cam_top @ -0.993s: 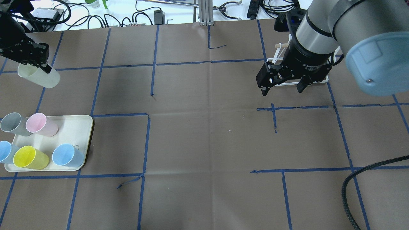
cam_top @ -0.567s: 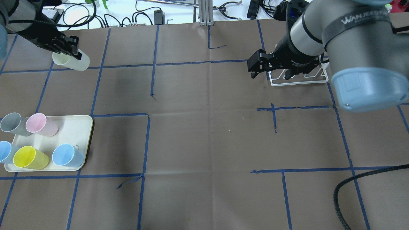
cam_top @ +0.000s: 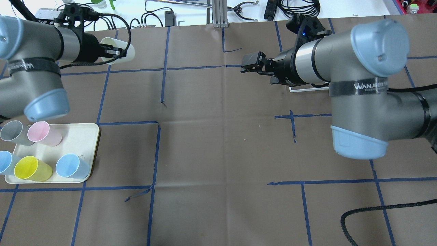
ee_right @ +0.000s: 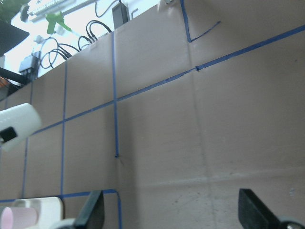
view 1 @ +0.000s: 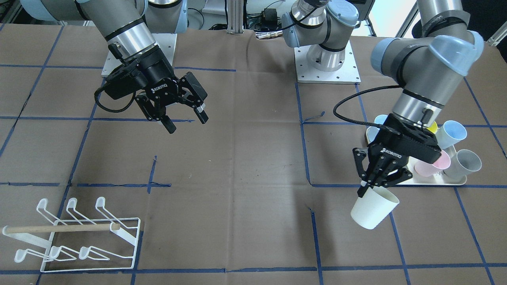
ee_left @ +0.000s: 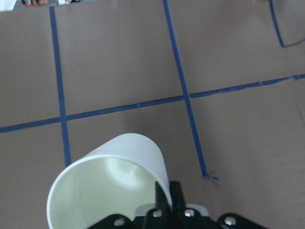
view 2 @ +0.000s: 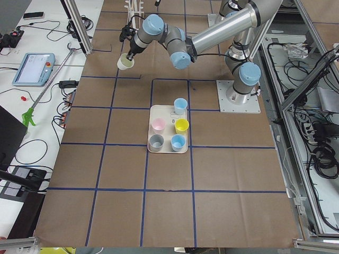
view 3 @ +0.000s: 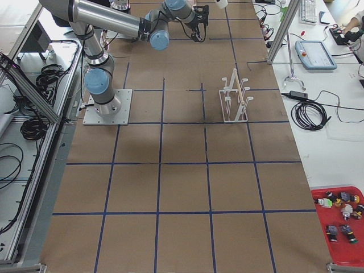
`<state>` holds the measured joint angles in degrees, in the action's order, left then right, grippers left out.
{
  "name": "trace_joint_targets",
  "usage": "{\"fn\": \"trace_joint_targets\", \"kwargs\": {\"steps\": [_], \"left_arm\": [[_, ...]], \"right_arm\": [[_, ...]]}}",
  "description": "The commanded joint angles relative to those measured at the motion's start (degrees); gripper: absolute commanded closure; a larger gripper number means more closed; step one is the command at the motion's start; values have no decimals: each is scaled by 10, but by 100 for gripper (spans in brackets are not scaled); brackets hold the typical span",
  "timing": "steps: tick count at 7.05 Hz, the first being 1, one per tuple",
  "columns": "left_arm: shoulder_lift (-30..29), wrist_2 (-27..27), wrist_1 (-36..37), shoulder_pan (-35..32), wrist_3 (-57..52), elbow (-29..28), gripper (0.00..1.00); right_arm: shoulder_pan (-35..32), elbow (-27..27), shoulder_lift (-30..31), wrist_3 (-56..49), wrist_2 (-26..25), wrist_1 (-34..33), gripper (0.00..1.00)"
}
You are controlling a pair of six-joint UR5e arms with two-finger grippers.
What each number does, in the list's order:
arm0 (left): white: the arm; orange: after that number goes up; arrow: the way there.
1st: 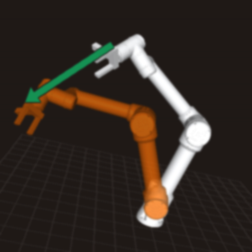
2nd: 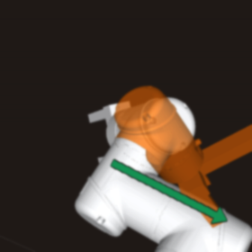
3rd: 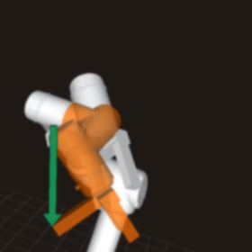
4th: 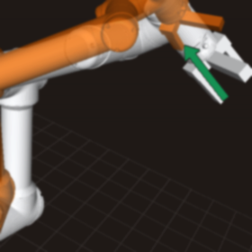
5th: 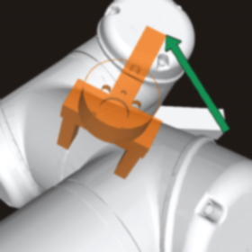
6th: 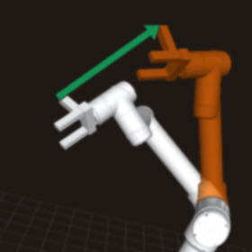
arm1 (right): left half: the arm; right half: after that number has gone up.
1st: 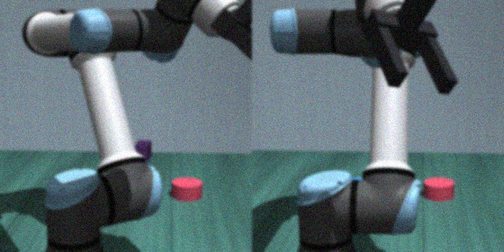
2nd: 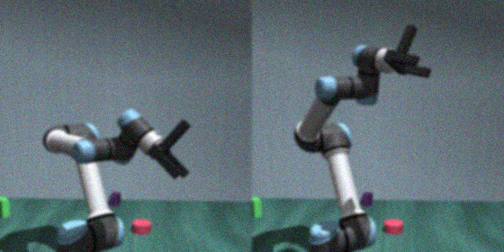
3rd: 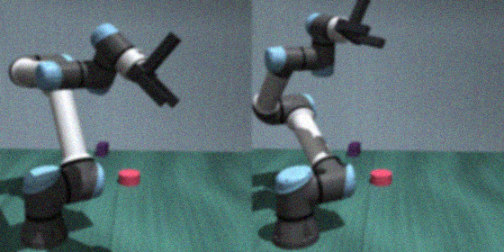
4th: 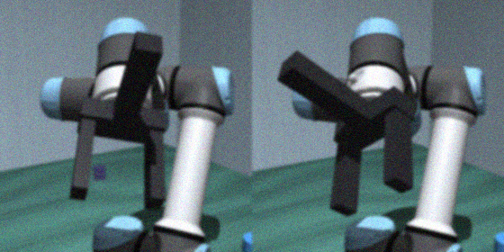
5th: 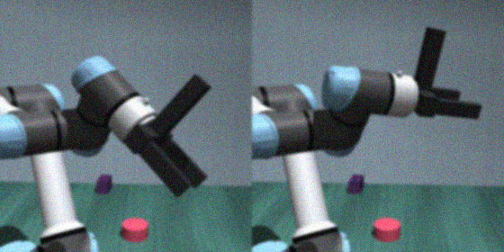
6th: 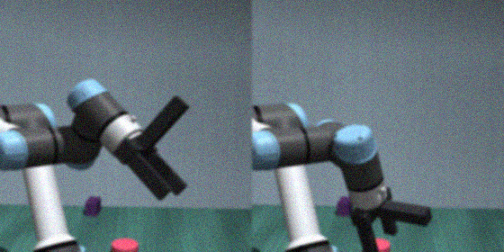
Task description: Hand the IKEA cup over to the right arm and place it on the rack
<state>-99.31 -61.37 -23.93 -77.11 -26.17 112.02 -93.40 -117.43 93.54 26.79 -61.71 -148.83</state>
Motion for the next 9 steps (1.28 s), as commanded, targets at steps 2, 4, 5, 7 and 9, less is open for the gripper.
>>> {"fn": "trace_joint_targets", "kwargs": {"steps": [2, 4, 5, 7, 9], "left_arm": [[-34, 140, 266, -71, 4, 83, 100], [-34, 192, 319, -101, 17, 108, 100], [-40, 194, 388, -106, 41, 152, 100], [-45, 194, 438, -110, 121, 160, 100], [-46, 189, 437, -120, 123, 154, 100]], "right_arm": [[1, -77, -37, 268, 95, -274, 1], [0, -100, -65, 512, 98, -436, 1], [0, -116, -80, 587, 98, -481, 1], [1, -132, -88, 591, 85, -480, 0], [0, -130, -95, 593, 72, -478, 0]]}}
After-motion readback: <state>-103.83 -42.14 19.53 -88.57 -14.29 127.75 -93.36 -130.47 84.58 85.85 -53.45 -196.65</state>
